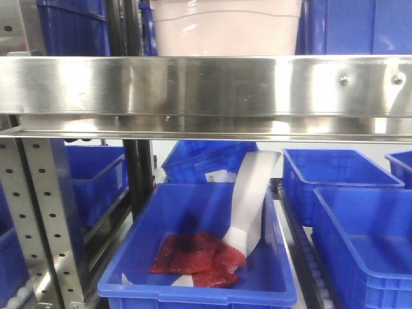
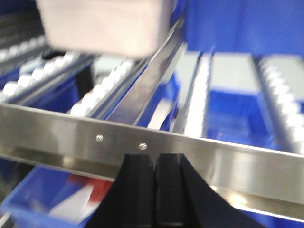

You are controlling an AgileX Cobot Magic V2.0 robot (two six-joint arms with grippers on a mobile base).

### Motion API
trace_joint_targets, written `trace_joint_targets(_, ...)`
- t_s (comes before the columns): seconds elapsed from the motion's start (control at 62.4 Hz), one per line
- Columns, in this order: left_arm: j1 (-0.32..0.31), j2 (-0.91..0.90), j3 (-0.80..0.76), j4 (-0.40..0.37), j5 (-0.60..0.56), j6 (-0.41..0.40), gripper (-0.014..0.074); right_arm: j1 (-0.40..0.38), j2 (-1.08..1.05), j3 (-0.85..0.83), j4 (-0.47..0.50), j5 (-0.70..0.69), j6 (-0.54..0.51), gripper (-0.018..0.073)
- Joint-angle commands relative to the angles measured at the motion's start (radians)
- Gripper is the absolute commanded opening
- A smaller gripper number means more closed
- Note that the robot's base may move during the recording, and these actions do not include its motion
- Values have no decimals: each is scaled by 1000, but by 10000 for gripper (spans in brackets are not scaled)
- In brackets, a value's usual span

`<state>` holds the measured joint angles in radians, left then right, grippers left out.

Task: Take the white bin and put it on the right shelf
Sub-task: 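Open both grippers and pull them back from the pink bin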

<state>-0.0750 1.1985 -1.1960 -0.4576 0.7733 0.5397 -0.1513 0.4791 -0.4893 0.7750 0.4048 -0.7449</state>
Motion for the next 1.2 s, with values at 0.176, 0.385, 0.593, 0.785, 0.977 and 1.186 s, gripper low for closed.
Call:
trace_joint_targets(0.176,-9,-343,376,-55,-430,113,-118,1,-225,32,30,-98,-3,68)
trace_joint_targets(0.385,-9,-651,615,-69,-641,149,-118,1,-273,32,89,-133,-3,68)
trace_joint_targets(0.593,-9,-916,696,-69,-644,149,-118,1,-273,32,117,-159,-3,68)
trace_joint_targets(0.785,-9,-1014,705,-69,-635,149,-118,1,-273,32,117,-159,-3,68)
trace_joint_targets(0.977,-9,-1018,705,-69,-627,149,-118,1,-273,32,117,-159,-3,68)
trace_joint_targets(1.186,-9,-1018,705,-69,-627,149,-118,1,-273,32,117,-159,-3,68)
